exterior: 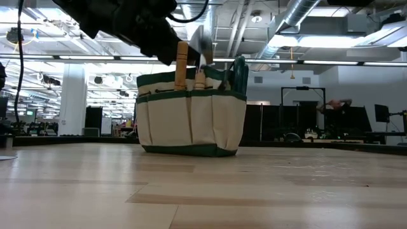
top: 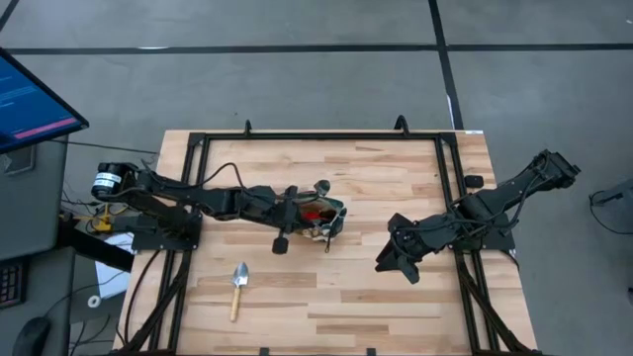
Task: Pick & Place Garden tools in Gardening bag
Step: Put the brown trowel into the gardening bag
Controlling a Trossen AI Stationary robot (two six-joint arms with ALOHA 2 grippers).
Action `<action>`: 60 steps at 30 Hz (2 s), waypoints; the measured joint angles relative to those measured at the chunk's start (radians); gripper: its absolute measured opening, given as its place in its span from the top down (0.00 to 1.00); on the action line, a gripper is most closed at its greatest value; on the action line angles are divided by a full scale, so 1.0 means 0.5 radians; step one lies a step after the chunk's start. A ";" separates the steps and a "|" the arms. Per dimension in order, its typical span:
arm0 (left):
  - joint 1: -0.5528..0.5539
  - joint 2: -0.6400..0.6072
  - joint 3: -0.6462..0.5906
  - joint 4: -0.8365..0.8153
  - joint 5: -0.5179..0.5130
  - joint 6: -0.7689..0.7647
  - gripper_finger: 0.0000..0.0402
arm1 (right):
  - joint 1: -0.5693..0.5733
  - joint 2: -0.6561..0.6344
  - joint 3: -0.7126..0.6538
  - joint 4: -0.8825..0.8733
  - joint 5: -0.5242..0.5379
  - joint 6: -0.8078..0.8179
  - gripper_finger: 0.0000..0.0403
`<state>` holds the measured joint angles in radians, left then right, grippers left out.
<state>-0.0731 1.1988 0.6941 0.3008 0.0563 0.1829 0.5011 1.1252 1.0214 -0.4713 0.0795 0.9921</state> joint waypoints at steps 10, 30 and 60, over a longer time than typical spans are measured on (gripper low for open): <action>0.000 -0.001 -0.007 -0.069 0.039 -0.006 0.97 | 0.001 0.000 0.000 -0.001 0.001 -0.008 0.61; 0.021 -0.148 -0.011 -0.073 0.007 -0.015 0.67 | 0.005 0.000 0.000 0.000 -0.007 -0.009 0.61; -0.618 -0.593 0.394 -2.518 -0.248 -2.383 0.48 | 0.001 0.018 -0.001 -0.032 0.042 -0.013 0.61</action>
<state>-0.3819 0.9021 0.8913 -0.9580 -0.0679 -1.0085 0.5014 1.1339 1.0210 -0.4871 0.1004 0.9855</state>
